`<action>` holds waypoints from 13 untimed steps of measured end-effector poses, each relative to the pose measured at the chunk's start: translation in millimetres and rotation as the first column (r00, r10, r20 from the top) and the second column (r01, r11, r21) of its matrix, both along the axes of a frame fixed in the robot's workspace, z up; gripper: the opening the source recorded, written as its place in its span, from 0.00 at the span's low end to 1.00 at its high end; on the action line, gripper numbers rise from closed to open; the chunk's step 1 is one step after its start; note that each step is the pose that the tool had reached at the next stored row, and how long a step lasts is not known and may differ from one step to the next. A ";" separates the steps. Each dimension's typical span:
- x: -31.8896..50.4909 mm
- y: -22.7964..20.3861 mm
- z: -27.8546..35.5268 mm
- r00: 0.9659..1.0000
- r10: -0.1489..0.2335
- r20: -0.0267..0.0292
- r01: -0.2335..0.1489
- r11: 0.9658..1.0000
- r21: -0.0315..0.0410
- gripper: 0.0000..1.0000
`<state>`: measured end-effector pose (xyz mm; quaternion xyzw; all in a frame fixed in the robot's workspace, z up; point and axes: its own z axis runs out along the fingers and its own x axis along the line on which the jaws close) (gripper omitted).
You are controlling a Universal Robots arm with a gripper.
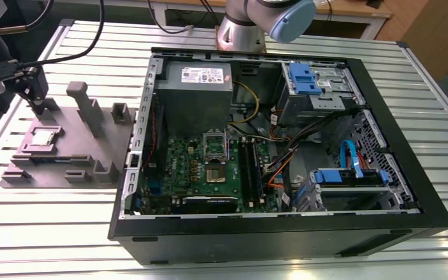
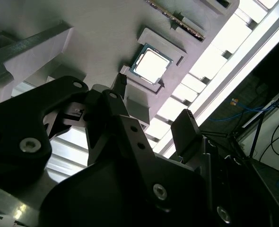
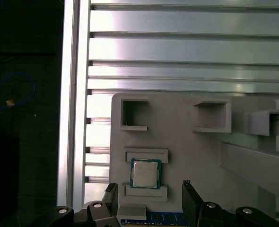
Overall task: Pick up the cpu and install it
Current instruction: 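Pick up the cpu and move it towards the insertion slot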
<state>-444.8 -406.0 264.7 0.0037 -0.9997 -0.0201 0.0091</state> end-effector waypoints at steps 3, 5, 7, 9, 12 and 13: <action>0.0 0.0 0.0 1.000 0.000 0.000 0.000 1.000 0.000 0.65; 0.0 0.0 0.0 1.000 0.000 0.000 0.000 1.000 0.000 0.65; 0.0 0.0 -0.1 1.000 0.000 0.000 0.000 1.000 0.000 0.65; 0.0 0.0 -0.8 1.000 0.000 0.000 0.000 1.000 0.001 0.65; -0.1 -1.0 -3.7 1.000 0.000 0.000 0.000 1.000 0.004 0.65; -0.2 -1.7 -5.2 1.000 0.000 0.000 0.000 1.000 0.005 0.65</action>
